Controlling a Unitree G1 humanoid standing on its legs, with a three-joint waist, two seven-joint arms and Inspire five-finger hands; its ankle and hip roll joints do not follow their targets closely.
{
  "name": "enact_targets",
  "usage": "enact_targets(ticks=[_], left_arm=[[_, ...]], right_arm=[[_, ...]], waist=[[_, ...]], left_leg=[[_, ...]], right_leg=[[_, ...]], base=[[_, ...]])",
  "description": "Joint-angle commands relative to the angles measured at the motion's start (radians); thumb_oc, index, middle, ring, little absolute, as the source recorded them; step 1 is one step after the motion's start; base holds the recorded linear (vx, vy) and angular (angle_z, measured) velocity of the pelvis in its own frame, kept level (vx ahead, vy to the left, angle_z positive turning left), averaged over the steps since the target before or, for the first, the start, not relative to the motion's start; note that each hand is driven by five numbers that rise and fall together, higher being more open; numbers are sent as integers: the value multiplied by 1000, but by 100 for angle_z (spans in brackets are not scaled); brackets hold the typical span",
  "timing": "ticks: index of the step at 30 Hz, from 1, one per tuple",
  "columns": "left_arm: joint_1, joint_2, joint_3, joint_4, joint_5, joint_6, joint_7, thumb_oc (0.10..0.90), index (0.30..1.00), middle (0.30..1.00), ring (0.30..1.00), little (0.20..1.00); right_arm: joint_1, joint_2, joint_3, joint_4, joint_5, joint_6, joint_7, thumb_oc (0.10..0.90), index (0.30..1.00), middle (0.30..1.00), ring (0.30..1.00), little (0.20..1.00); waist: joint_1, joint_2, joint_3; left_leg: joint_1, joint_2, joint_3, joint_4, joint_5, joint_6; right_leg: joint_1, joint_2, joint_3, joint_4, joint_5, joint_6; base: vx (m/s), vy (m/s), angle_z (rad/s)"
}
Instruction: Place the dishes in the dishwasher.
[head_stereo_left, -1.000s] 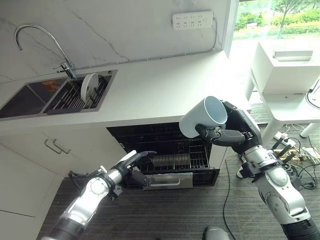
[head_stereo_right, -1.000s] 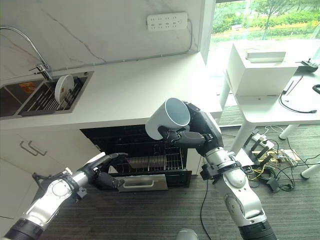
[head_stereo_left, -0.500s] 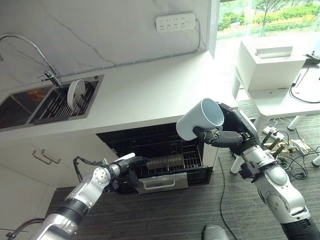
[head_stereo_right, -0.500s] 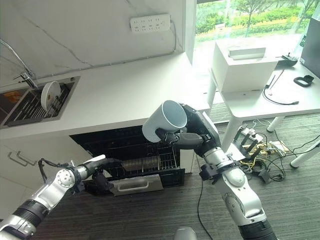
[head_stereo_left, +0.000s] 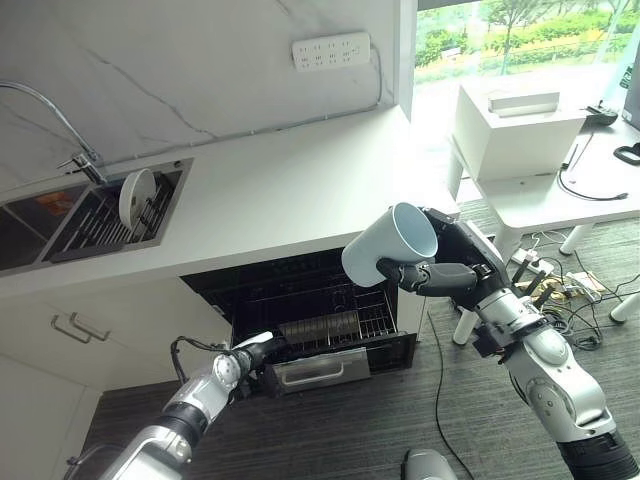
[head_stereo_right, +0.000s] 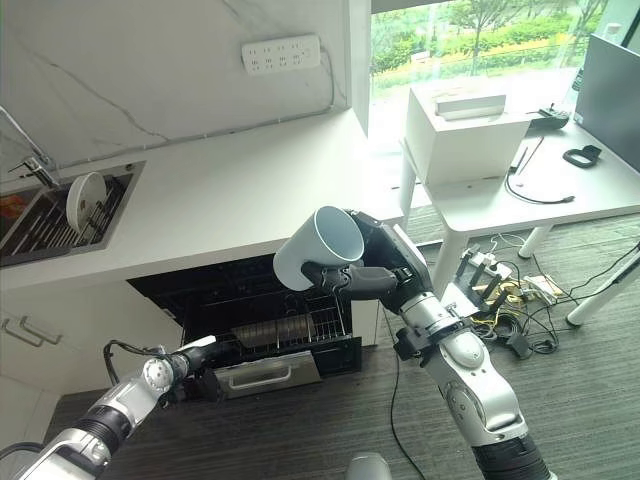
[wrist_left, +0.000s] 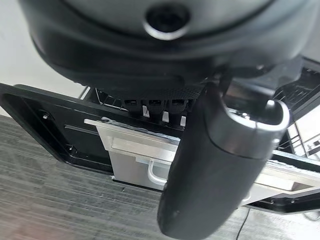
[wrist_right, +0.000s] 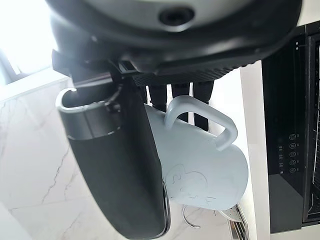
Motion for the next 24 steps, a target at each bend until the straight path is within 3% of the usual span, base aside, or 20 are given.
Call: enact_targets(ticks=[1,2,4,5,7,8,11,14,16,19,24], left_arm=[[29,-35,-55,81,30,125,-231,800,900,900,900,900],[41,-56,-74,117,81,163,-296,800,900,900,900,900],[43,-58,-78,124,88,172,-311,800,900,900,900,900],[53,-80,-105,161,91,220,-432,800,900,900,900,900],[58,-84,-115,158,90,240,-489,800,900,900,900,900],[73,-79,-138,130,98,274,-588,800,900,900,900,900],[112,0,-205,-18,142,336,-833,800,900,900,900,900],[121,51,-221,-111,122,349,-903,800,900,900,900,900],[125,101,-205,-202,65,340,-885,800,900,900,900,900],[123,154,-130,-282,-74,302,-737,800,900,900,900,900],[130,237,114,-533,-330,319,-515,800,900,900,900,900]], right_arm=[[-138,71,-37,-150,33,-76,41,400,300,300,300,300],[-141,78,-34,-152,29,-68,40,400,300,300,300,300],[-142,79,-33,-152,29,-67,40,400,300,300,300,300],[-157,89,-18,-154,26,-54,29,400,300,300,300,300],[-159,91,-15,-156,24,-51,25,400,300,300,300,300],[-155,91,-13,-155,20,-55,24,400,300,300,300,300],[-150,77,-24,-151,19,-68,14,400,300,300,300,300],[-150,69,-23,-149,15,-78,0,400,300,300,300,300],[-143,58,-23,-144,12,-93,-10,400,300,300,300,300],[-121,38,-35,-142,18,-114,-19,400,300,300,300,300],[-64,19,-89,-149,18,-141,-21,400,300,300,300,300]], waist=[[-18,-46,-50],[-22,-45,-47],[-22,-46,-48],[-25,-46,-47],[-25,-44,-47],[-25,-42,-46],[-13,-32,-39],[-3,-28,-36],[6,-26,-33],[20,-27,-32],[46,-33,-29]], left_leg=[[-55,-5,10,149,-170,69],[-50,-6,9,149,-176,69],[-55,-5,10,149,-170,69],[-57,-4,13,149,-170,69],[-59,-4,14,149,-171,70],[-59,-4,15,149,-172,70],[-63,-9,7,149,-176,70],[-65,-12,3,149,-177,70],[-67,-13,-2,149,-177,69],[-70,-15,-9,149,-174,68],[-72,-17,-22,149,-167,65]], right_leg=[[100,2,17,-106,-47,93],[105,3,17,-106,-54,95],[100,4,17,-106,-48,93],[96,4,17,-106,-49,92],[94,5,18,-106,-50,92],[94,6,17,-106,-51,91],[95,2,9,-106,-54,93],[97,-1,3,-106,-55,94],[97,-4,-3,-106,-55,95],[100,-7,-11,-106,-54,95],[108,-15,-31,-106,-51,93]], base=[[15,9,-8],[0,1,-7],[1,0,-3],[0,0,0],[3,2,-2],[9,10,-4],[0,0,0],[0,0,0],[0,0,0],[0,0,0],[5,-6,13]])
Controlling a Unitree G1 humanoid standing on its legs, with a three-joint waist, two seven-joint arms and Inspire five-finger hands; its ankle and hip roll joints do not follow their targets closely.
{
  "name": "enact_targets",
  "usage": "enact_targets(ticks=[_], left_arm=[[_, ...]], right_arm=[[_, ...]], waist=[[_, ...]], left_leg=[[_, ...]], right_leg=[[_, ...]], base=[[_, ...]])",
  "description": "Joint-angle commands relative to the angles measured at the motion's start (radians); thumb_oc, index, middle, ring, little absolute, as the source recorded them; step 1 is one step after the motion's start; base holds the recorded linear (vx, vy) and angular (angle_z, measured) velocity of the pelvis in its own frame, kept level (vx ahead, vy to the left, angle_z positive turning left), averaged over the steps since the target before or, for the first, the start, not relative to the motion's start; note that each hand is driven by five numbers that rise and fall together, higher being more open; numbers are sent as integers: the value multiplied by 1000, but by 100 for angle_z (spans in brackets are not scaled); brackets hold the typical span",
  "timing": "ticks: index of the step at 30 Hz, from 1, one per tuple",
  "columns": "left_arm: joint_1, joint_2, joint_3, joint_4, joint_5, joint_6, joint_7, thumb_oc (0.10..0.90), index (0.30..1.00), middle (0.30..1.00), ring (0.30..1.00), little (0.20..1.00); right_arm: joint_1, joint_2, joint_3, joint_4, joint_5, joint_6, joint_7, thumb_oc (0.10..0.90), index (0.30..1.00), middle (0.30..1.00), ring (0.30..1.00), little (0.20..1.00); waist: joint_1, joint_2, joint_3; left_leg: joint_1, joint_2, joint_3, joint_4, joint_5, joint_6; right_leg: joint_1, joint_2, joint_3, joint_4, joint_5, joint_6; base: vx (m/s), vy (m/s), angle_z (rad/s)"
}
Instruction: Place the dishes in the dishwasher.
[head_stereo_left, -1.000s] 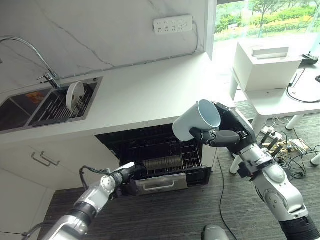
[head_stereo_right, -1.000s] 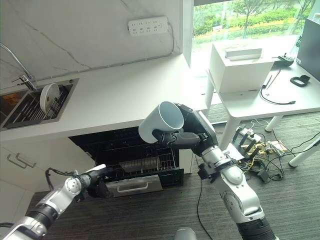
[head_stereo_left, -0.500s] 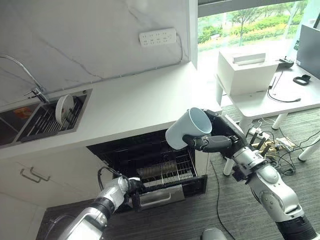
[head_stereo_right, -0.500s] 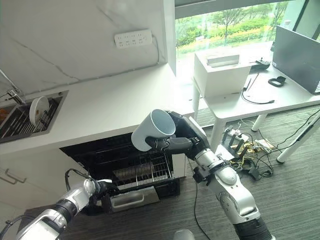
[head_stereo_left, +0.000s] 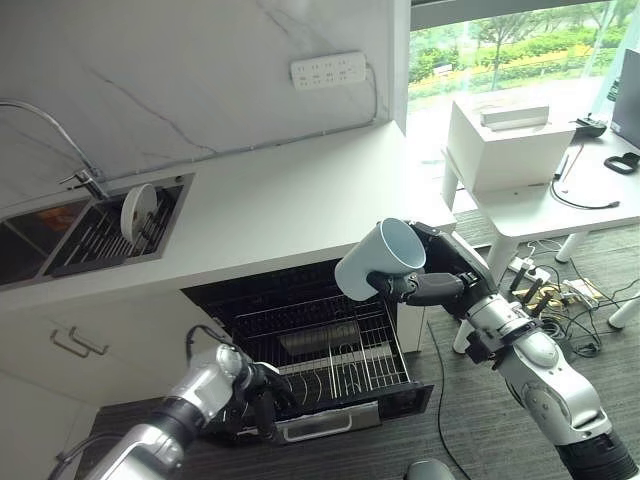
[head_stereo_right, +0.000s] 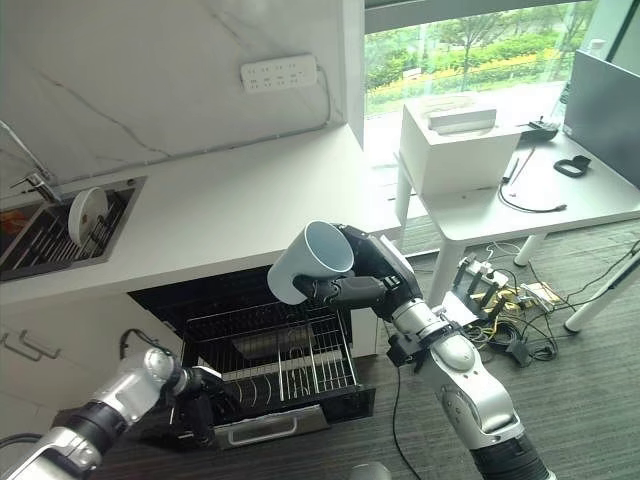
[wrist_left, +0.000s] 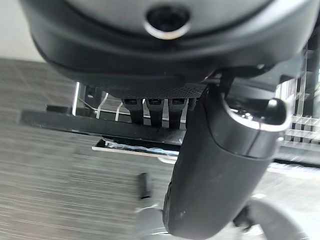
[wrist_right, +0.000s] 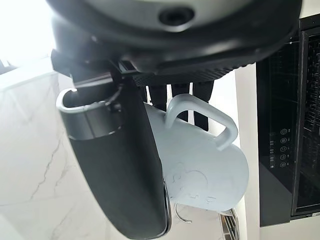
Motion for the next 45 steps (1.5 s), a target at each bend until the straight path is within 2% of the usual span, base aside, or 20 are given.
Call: enact_targets(ticks=[1,2,3,5,6,9,11,16,22,29,38,45], left_arm=[[36,107,144,-188,-299,6,152,800,900,900,900,900],[60,125,241,-255,-384,-15,235,800,900,900,900,900],[80,133,306,-287,-441,-86,339,800,900,900,900,900],[118,124,428,-328,-561,-299,550,800,900,900,900,900],[150,82,478,-369,-617,-378,617,800,900,900,900,900],[202,-17,540,-442,-666,-478,701,800,900,900,900,900],[234,-82,560,-498,-670,-509,737,800,900,900,900,900],[259,-104,570,-513,-667,-529,762,800,900,900,900,900],[267,-104,584,-521,-711,-524,769,800,900,900,900,900],[275,-92,593,-538,-687,-530,772,800,900,900,900,900],[283,-83,603,-565,-707,-538,773,800,900,900,900,900],[258,-67,564,-562,-677,-534,792,800,900,900,900,900]], right_arm=[[-48,46,-153,-149,14,-171,10,400,300,300,300,300],[-23,52,-180,-145,4,-182,16,400,300,300,300,300],[-15,56,-195,-140,-3,-183,14,400,300,300,300,300],[-10,67,-215,-124,-47,-168,-26,400,300,300,300,300],[-7,78,-218,-119,-67,-159,-41,400,300,300,300,300],[0,110,-214,-95,-127,-152,-56,400,300,300,300,300],[6,118,-209,-88,-172,-122,-78,400,300,300,300,300],[22,110,-214,-70,-211,-103,-79,400,300,300,300,300],[36,93,-207,-37,-280,-72,-71,400,300,300,300,300],[53,73,-196,5,-311,-35,-45,400,300,300,300,300],[80,70,-151,119,-385,10,-19,400,300,300,300,300],[37,70,-72,309,-415,43,-26,400,300,300,300,300]], waist=[[39,-50,19],[50,-52,18],[57,-55,18],[82,-69,15],[92,-77,14],[111,-92,13],[122,-105,11],[125,-115,10],[127,-122,14],[126,-127,21],[128,-129,31],[147,-128,40]], left_leg=[[-58,-16,-15,144,-152,67],[-57,-16,-20,144,-155,65],[-63,-16,-25,144,-146,63],[-73,-19,-39,144,-140,62],[-78,-20,-49,144,-137,61],[-84,-21,-63,144,-135,58],[-89,-24,-76,144,-135,56],[-91,-26,-83,144,-135,55],[-92,-26,-87,144,-133,53],[-91,-25,-88,144,-131,49],[-94,-24,-90,144,-126,44],[-93,-29,-104,144,-123,41]], right_leg=[[105,-12,-22,-93,-51,89],[112,-19,-33,-93,-57,91],[109,-22,-39,-93,-51,89],[112,-29,-52,-93,-54,85],[113,-31,-57,-93,-56,82],[116,-38,-67,-93,-60,76],[117,-42,-74,-93,-63,72],[118,-44,-78,-93,-65,71],[119,-45,-81,-93,-64,73],[121,-48,-86,-93,-63,75],[121,-50,-91,-93,-62,79],[131,-54,-109,-93,-64,79]], base=[[21,-2,33],[6,-4,34],[12,-9,26],[22,-18,39],[33,-20,44],[20,-18,12],[29,-24,14],[18,-8,4],[0,0,0],[0,0,0],[0,0,0],[3,-8,5]])
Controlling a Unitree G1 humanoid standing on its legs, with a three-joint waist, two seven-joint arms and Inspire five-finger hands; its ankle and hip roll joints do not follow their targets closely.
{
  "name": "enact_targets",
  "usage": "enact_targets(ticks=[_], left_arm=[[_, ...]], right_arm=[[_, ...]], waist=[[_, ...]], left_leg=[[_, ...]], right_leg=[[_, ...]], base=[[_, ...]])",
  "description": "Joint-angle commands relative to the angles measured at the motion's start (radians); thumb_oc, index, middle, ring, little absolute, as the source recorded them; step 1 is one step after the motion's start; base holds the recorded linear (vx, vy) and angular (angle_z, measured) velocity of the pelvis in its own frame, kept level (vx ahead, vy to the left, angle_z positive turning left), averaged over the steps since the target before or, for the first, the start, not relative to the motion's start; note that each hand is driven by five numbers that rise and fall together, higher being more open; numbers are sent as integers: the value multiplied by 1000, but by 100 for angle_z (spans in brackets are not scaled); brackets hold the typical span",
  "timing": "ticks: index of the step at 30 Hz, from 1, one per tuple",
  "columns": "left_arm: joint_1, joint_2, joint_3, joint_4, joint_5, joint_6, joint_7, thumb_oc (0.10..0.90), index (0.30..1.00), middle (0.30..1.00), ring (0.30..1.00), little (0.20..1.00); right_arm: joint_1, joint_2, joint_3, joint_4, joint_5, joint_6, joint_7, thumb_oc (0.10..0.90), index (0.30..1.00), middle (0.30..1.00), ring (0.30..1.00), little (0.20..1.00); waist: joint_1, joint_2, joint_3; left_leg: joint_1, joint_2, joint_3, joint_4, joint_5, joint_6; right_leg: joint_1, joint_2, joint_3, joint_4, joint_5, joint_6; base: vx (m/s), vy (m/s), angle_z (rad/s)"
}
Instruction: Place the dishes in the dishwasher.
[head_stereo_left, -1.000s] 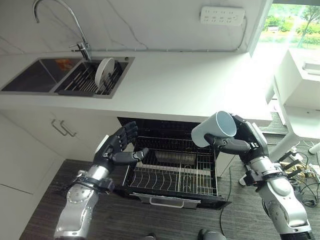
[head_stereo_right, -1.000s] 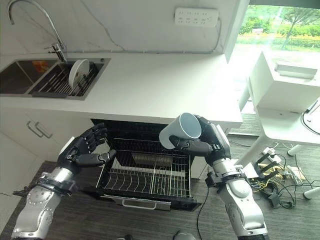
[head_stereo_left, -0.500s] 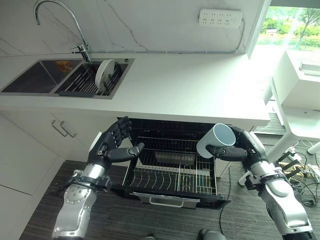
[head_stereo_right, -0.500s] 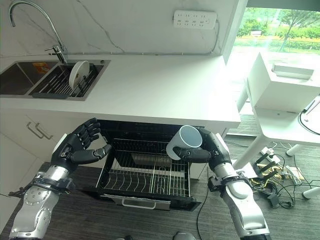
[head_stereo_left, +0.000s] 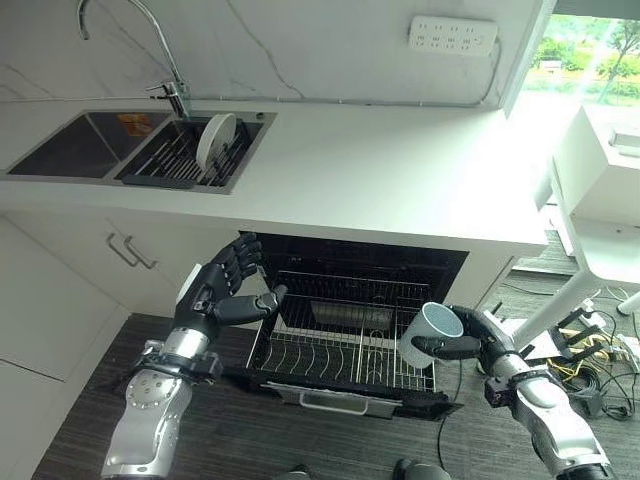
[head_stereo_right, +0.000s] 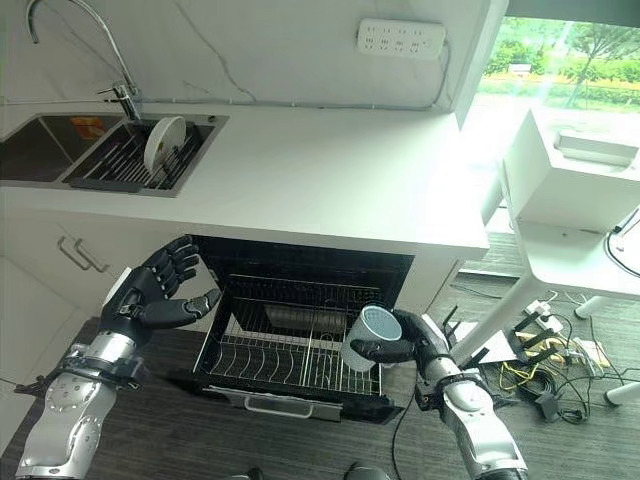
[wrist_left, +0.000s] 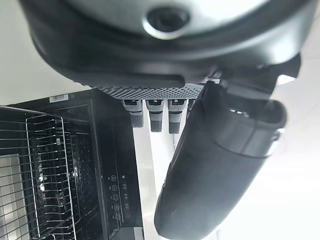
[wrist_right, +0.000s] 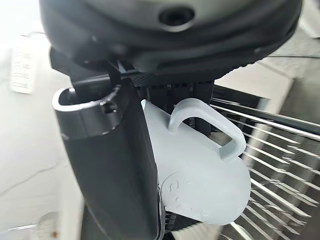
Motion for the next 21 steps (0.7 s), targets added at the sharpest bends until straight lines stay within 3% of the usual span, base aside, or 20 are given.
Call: enact_targets(ticks=[1,21], left_arm=[[-91,109,45,-138,-25,-130,27,800,900,900,900,900],[-133,139,-11,-134,-24,-83,-6,800,900,900,900,900]], right_arm=[[-112,-28,5,-89,-35,-63,-6,400,300,300,300,300],[-257,-107,93,156,-112,31,25,400,300,300,300,300]], waist=[[-3,-34,-27],[38,-34,-23]], left_leg=[[-32,-13,11,111,-125,45],[-21,-18,-7,111,-124,41]], right_leg=[[106,-11,-3,-105,-32,70],[130,-19,-33,-105,-37,68]], base=[[26,-23,15],[27,-12,4]])
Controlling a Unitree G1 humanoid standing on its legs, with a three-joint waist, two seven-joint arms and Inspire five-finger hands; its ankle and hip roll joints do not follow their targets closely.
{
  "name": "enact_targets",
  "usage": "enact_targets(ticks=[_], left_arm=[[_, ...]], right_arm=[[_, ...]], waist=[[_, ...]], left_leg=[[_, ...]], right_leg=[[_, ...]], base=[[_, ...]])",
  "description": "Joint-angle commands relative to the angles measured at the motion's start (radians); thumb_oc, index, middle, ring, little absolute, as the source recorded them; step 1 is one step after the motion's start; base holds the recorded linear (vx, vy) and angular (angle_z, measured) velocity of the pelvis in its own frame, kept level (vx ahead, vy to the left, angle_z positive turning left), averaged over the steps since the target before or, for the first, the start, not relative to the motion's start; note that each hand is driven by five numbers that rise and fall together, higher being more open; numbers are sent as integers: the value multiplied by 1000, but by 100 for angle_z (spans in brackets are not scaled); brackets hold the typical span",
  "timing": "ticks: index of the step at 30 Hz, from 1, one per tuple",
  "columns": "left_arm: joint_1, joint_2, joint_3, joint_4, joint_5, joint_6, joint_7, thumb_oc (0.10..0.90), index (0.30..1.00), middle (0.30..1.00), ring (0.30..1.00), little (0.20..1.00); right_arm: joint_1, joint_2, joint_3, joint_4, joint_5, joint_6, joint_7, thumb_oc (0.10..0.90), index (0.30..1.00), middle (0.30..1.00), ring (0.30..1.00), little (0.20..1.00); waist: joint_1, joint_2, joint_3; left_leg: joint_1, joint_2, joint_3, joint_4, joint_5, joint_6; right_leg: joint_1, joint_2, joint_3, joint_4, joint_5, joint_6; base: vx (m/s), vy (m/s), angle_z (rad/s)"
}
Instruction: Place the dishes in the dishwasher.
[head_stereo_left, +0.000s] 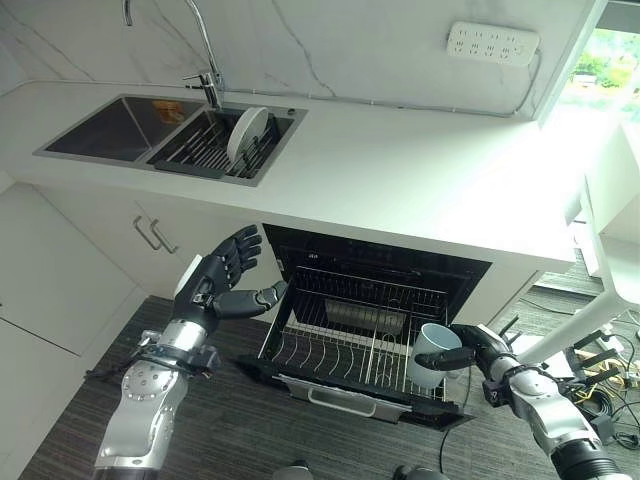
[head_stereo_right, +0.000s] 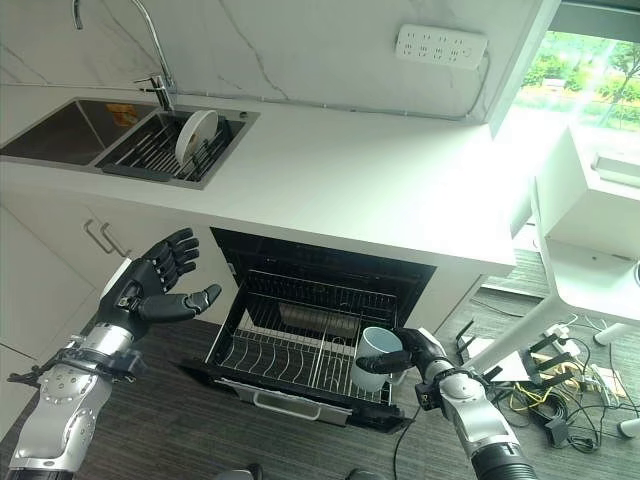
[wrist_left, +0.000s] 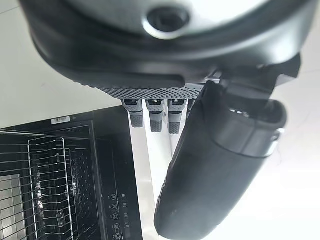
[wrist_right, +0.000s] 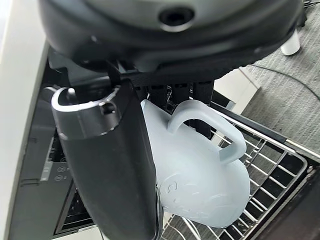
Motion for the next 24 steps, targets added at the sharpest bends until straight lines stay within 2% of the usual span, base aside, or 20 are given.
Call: enact_targets(ticks=[1,9,16,24], left_arm=[[-106,90,-2,-132,-28,-83,-2,800,900,900,900,900],[-119,96,-23,-126,-40,-68,-27,800,900,900,900,900],[-128,98,-47,-125,-48,-60,-35,800,900,900,900,900],[-134,102,-60,-116,-75,-59,-45,800,900,900,900,900]], right_arm=[[-129,-66,26,-17,-31,-53,-10,400,300,300,300,300],[-178,-80,58,108,-3,-58,10,400,300,300,300,300],[-220,-78,81,202,30,-90,-21,400,300,300,300,300],[-265,-76,72,219,96,-111,-57,400,300,300,300,300]], waist=[[-2,-24,-37],[13,-22,-41],[28,-18,-40],[41,-13,-37]], left_leg=[[-31,-13,26,107,-125,41],[-27,-16,25,107,-128,42],[-27,-18,19,107,-126,42],[-26,-23,6,107,-125,43]], right_leg=[[94,-11,-1,-92,-35,65],[103,-14,-9,-92,-39,64],[109,-16,-17,-92,-41,61],[119,-19,-27,-92,-44,60]], base=[[41,-10,0],[36,-9,2],[16,1,0],[24,-3,8]])
